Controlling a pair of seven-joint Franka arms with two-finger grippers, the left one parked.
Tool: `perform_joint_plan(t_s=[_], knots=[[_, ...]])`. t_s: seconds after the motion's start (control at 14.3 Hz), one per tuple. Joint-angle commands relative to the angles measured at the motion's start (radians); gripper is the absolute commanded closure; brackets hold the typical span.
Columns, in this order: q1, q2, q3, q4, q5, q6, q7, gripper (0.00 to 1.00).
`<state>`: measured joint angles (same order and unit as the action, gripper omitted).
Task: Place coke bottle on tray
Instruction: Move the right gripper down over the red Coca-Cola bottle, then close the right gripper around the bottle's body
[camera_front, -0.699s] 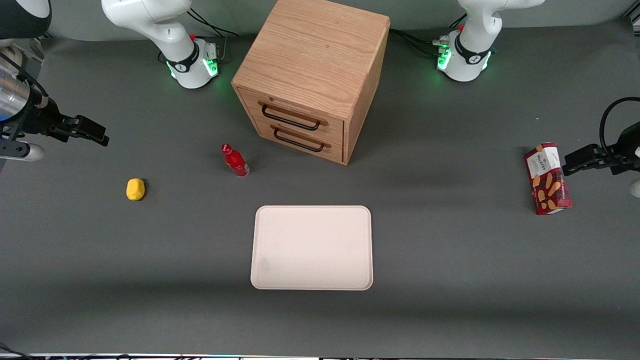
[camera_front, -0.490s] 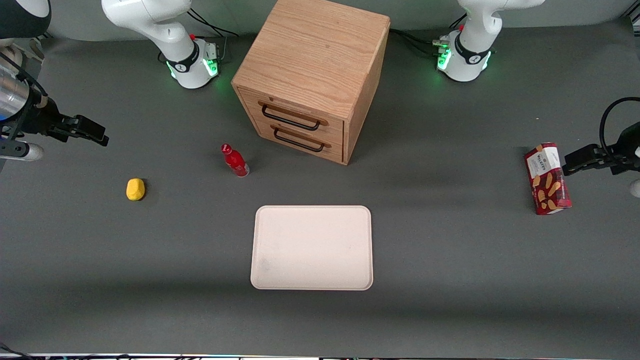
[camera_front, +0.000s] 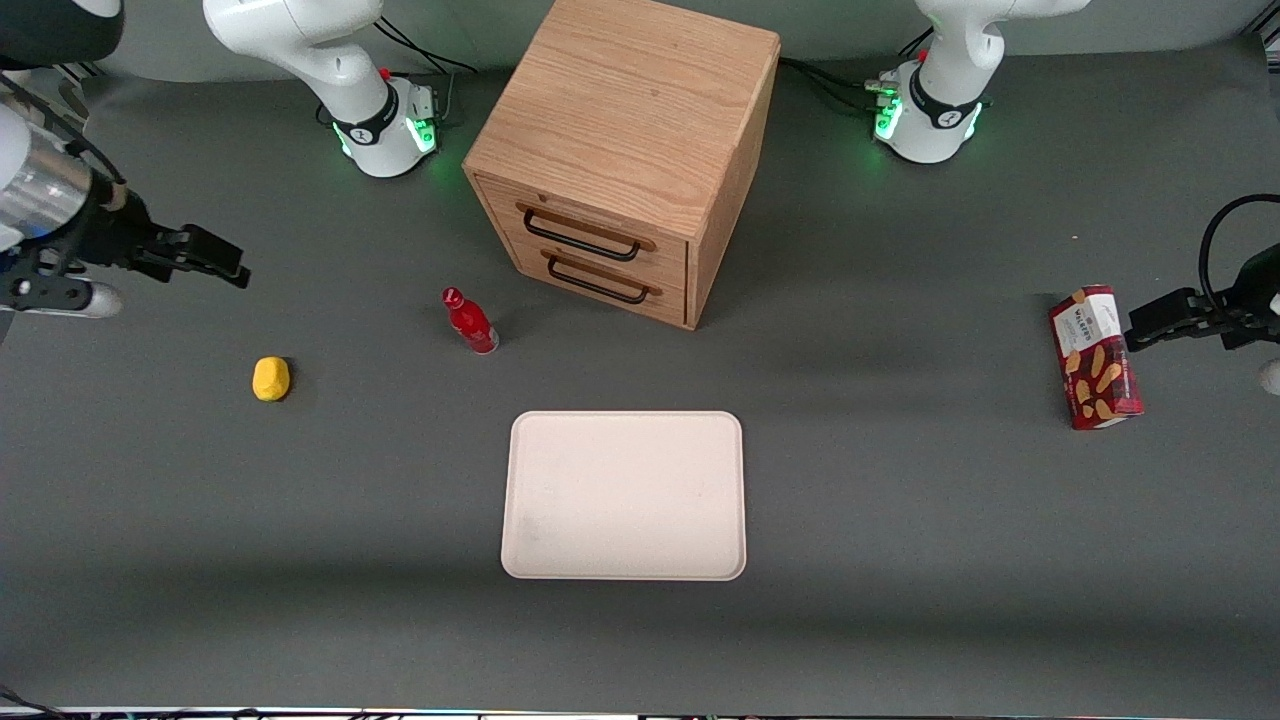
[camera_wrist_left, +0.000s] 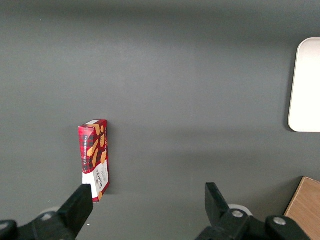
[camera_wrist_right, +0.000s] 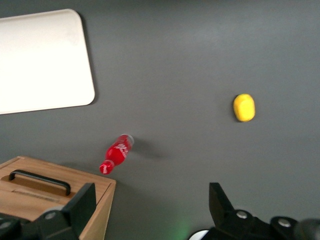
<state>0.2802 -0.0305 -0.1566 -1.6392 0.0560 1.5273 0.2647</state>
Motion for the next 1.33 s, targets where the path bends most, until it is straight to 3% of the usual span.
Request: perform_joint_plan(t_s=[0.0,0.49,0.98,1.26], knots=[[0.008,0.009,0.075,-0.033,0.022,0.019,0.112,0.0],[0.01,-0.066,0.216,-0.342,0.012,0.298,0.205,0.0],[0.01,-0.094,0.267,-0.602,0.004,0.591,0.258,0.0],[0.022,-0.08,0.292,-0.688,0.004,0.68,0.294,0.0]])
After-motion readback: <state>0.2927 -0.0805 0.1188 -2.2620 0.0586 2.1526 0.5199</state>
